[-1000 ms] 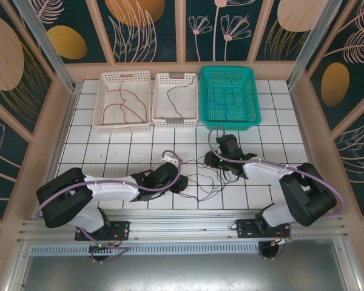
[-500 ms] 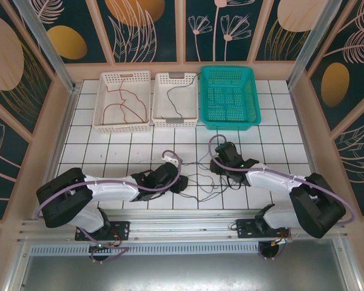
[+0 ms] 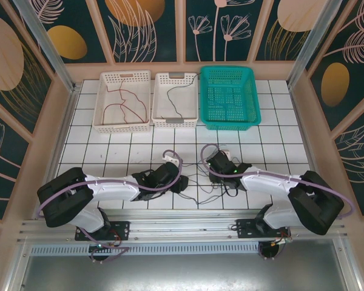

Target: Untangle the cables

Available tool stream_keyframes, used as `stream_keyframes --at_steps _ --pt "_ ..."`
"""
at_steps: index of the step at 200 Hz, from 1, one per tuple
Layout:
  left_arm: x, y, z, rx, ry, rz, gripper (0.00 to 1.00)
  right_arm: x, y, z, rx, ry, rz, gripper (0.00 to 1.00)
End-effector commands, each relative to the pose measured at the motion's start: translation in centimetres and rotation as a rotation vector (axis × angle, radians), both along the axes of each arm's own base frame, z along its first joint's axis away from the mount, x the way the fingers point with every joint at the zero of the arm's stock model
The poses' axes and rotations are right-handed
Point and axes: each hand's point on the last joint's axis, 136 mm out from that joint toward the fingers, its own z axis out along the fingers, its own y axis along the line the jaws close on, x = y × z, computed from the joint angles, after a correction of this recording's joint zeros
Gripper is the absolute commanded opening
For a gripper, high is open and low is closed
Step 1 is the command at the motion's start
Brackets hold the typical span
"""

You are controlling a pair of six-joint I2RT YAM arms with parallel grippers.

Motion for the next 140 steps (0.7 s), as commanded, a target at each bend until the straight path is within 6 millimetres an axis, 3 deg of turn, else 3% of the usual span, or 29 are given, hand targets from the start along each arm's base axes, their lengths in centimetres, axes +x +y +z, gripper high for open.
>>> stream_keyframes --at_steps 1,33,68,83,107,140 --pt "0.4 -0.5 0.4 0.014 -0.013 -0.013 0.44 0.1 -0.1 -0.9 -0.029 0.014 -0.008 0.27" --pt "0.4 -0.3 0.8 0.019 -0.024 -0.010 0.44 0.3 0.9 -1.4 -0.010 0.028 0.017 0.23" --pt "0.3 0.1 1.2 0.015 -0.031 -0.005 0.45 0.9 1.9 -2.0 0.013 0.038 0.037 0.00" --pt "0.3 0.2 1.3 0.012 -0.029 -0.002 0.44 1.5 2.8 -1.7 0.048 0.035 0.051 0.00" --pt "0.3 0.5 1.7 0.011 -0.037 0.002 0.44 3.1 3.8 0.3 0.088 -0.007 0.065 0.00" --pt "0.2 0.7 2.0 -0.002 -0.042 0.007 0.44 5.4 5.0 5.3 0.185 -0.112 0.097 0.00"
